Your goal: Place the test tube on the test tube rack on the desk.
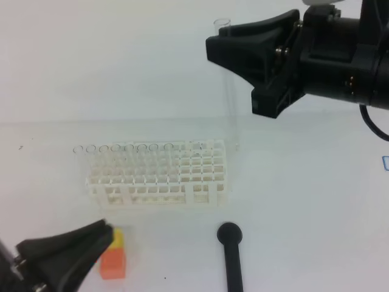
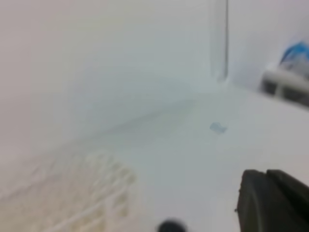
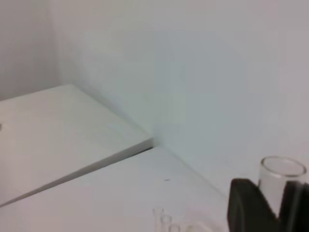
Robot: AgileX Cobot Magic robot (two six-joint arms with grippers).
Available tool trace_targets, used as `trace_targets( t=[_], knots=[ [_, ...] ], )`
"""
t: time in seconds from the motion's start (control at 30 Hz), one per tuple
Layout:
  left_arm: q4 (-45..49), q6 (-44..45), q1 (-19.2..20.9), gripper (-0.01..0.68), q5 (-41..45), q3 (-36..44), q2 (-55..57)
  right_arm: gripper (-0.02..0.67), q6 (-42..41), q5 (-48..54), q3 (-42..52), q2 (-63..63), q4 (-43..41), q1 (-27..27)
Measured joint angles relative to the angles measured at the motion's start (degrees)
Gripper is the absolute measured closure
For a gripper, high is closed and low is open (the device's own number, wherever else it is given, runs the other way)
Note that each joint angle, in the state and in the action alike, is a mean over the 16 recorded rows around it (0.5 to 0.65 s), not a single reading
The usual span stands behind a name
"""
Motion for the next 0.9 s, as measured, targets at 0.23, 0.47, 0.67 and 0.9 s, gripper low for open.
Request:
trace_targets(
  t=[0.23,0.47,0.67,0.9],
  knots=[
    [1.7,0.4,0.6,0.673,13.2,0.0,-7.9,0.521,-0.4,-5.9,0.0,0.0,0.5,0.0],
    [2.1,0.4,7.2,0.673,16.8,0.0,-14.9,0.521,-0.9,-10.0,0.0,0.0,0.9,0.0],
    [1.9,0.3,19.8,0.673,17.2,0.0,-22.0,0.521,-1.5,-12.1,0.0,0.0,1.3,0.0],
    [0.5,-2.0,36.4,0.673,16.7,1.7,-29.1,0.521,-0.7,-13.2,0.0,0.0,0.6,0.0]
  ],
)
